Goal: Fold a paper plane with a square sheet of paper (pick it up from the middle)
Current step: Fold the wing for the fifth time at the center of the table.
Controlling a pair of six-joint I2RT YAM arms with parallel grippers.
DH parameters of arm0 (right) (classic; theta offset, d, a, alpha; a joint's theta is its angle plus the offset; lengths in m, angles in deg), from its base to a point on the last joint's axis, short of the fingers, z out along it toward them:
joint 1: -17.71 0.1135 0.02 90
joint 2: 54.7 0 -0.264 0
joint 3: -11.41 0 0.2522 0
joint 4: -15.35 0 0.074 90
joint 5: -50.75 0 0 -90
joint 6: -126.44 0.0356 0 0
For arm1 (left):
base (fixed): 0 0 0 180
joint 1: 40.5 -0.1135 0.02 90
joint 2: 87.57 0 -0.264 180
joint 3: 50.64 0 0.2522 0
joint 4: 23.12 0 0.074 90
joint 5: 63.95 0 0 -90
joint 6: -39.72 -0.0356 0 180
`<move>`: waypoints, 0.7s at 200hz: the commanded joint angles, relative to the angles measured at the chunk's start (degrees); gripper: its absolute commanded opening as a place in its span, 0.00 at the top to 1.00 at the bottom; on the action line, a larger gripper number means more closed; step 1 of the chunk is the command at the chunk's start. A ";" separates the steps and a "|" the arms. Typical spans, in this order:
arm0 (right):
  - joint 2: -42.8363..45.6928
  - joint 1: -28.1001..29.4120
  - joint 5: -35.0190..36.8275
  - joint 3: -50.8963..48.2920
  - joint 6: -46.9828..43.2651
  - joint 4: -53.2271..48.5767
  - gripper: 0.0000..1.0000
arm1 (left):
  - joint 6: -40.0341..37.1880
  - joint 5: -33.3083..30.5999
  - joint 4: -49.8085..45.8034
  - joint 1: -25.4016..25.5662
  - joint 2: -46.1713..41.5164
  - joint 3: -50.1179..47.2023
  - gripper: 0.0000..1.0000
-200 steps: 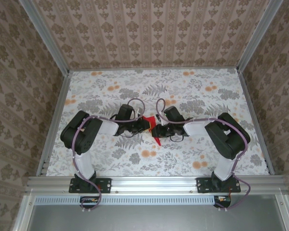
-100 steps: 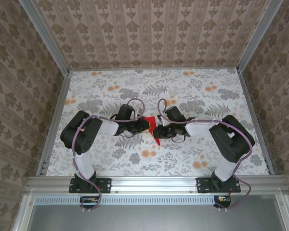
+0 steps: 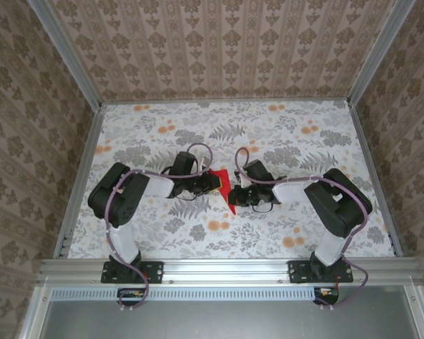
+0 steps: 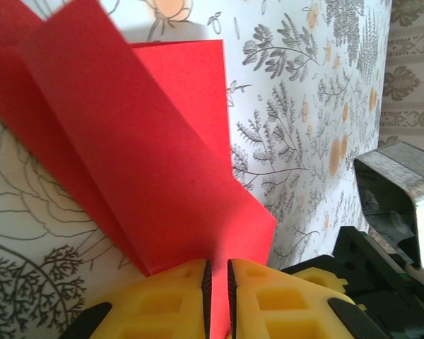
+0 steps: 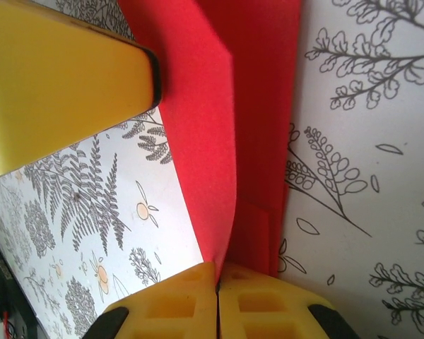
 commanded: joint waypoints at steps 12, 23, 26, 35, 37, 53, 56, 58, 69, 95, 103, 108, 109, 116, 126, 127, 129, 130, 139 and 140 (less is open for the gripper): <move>-2.47 -1.11 -1.21 -1.41 2.98 1.28 0.93 | -1.70 1.95 1.34 0.38 -2.45 -0.70 0.82; -2.37 -1.37 -1.70 -1.15 2.81 0.95 0.93 | -1.70 2.11 1.62 0.66 -2.25 -0.75 0.82; -2.33 -1.45 -1.76 -1.08 2.72 0.76 0.93 | -1.76 2.22 1.63 0.75 -2.10 -0.79 0.82; -2.06 -1.55 -2.09 -0.79 2.54 0.26 0.93 | -1.79 2.23 1.64 1.00 -1.77 -0.66 0.82; -2.02 -1.55 -2.16 -0.71 2.52 0.17 0.93 | -1.79 2.23 1.63 1.02 -1.73 -0.62 0.82; -1.75 -1.73 -2.81 -0.19 2.37 -0.37 0.93 | -1.79 2.32 1.48 1.37 -0.71 0.00 0.82; -1.75 -1.77 -2.96 -0.10 2.30 -0.51 0.93 | -1.79 2.32 1.38 1.37 -0.56 0.17 0.82; -1.75 -1.85 -3.00 -0.03 2.28 -0.55 0.93 | -1.78 2.28 1.30 1.37 -0.39 0.27 0.82; -1.75 -1.88 -3.17 0.23 2.19 -0.86 0.92 | -1.57 2.27 1.06 1.54 0.41 0.80 0.82; -1.95 -1.91 -3.66 0.61 1.84 -1.30 0.92 | -1.37 1.97 0.60 1.64 1.69 2.07 0.83; -2.01 -1.91 -3.73 0.71 1.88 -1.40 0.92 | -1.38 1.97 0.37 1.72 1.92 2.47 0.83; -2.05 -1.90 -3.79 0.80 1.84 -1.53 0.91 | -1.35 1.84 0.12 1.73 2.05 2.61 0.84; -2.08 -1.90 -3.76 0.85 1.83 -1.57 0.91 | -1.35 1.82 -0.01 1.73 2.10 2.70 0.84; -2.10 -1.90 -3.70 0.85 1.79 -1.60 0.91 | -1.43 1.56 -0.65 1.73 2.36 2.86 0.84; -2.10 -1.95 -3.78 1.06 1.81 -1.66 0.91 | -1.51 1.14 -1.68 1.81 2.58 3.19 0.84; -2.10 -1.93 -3.76 1.11 1.78 -1.73 0.91 | -1.52 1.11 -1.87 1.81 2.63 3.21 0.84; -2.19 -1.91 -3.68 1.15 1.75 -1.78 0.91 | -1.48 1.03 -2.19 1.81 2.67 3.27 0.85; -2.23 -1.91 -3.67 1.15 1.75 -1.79 0.91 | -1.59 0.97 -2.39 1.81 2.72 3.25 0.85; -2.19 -1.90 -3.61 1.31 1.67 -2.04 0.89 | -1.85 0.30 -4.44 1.81 2.93 3.77 0.85; -2.19 -1.90 -3.59 1.32 1.67 -2.05 0.89 | -1.95 0.21 -4.66 1.81 2.98 3.81 0.85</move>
